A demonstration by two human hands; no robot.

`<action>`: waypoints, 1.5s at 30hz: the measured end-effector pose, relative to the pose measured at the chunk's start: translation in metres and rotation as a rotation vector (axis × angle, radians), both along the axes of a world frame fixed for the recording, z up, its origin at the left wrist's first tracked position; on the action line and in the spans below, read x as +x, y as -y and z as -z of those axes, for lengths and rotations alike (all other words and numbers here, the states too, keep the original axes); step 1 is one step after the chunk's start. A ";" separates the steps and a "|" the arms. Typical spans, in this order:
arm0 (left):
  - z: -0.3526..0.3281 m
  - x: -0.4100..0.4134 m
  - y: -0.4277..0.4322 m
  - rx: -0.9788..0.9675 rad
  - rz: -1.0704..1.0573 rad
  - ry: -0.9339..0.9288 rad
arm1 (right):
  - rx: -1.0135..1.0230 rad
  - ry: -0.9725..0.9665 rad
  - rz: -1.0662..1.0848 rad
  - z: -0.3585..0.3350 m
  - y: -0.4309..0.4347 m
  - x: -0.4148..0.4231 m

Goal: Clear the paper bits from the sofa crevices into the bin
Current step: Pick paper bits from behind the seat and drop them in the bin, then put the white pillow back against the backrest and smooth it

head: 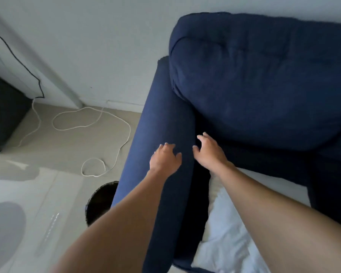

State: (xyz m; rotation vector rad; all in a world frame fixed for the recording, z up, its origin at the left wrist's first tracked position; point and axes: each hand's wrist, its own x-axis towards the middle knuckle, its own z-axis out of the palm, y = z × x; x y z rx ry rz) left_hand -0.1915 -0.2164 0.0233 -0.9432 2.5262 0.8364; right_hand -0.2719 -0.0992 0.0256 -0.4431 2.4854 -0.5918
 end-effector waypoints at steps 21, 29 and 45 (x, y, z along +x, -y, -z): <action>0.083 -0.056 -0.213 0.065 0.135 0.340 | 0.241 0.144 0.627 0.092 -0.277 -0.012; 0.101 -0.048 -0.239 0.246 -0.323 0.448 | 0.010 0.594 1.218 0.128 -0.297 0.005; 0.019 -0.125 -0.208 0.298 -0.530 -0.256 | -0.492 0.023 1.162 0.028 -0.263 -0.093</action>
